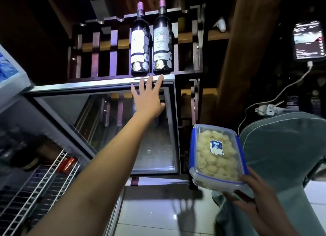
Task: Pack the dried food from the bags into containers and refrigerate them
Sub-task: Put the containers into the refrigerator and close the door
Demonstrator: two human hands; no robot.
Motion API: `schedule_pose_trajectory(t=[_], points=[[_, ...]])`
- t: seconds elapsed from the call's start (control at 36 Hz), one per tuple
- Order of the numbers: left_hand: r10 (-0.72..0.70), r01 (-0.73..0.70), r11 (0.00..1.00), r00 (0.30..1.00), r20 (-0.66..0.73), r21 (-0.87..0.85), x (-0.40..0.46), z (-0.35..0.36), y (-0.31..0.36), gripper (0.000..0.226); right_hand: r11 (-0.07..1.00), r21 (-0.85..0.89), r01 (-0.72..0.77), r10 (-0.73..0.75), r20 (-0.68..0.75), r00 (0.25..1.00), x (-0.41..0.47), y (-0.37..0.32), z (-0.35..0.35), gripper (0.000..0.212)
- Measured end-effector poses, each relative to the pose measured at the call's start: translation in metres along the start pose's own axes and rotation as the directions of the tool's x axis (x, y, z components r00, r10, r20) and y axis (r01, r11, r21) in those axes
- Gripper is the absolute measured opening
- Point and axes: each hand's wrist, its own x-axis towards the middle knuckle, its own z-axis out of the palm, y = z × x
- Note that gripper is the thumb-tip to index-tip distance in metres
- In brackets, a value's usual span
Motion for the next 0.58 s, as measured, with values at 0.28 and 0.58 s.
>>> schedule_pose_trajectory(t=[0.28,0.58], points=[[0.054,-0.05,0.987,0.998,0.025,-0.155,-0.005,-0.025,-0.007,0.099,0.997,-0.062,-0.053,0.05,-0.039,0.998,0.017,0.005,0.011,0.044],[-0.235,0.474,0.193,0.873,0.428,-0.859,-0.283,-0.019,-0.037,0.074,0.953,-0.277,-0.126,0.186,0.203,0.961,0.019,0.053,0.065,0.053]])
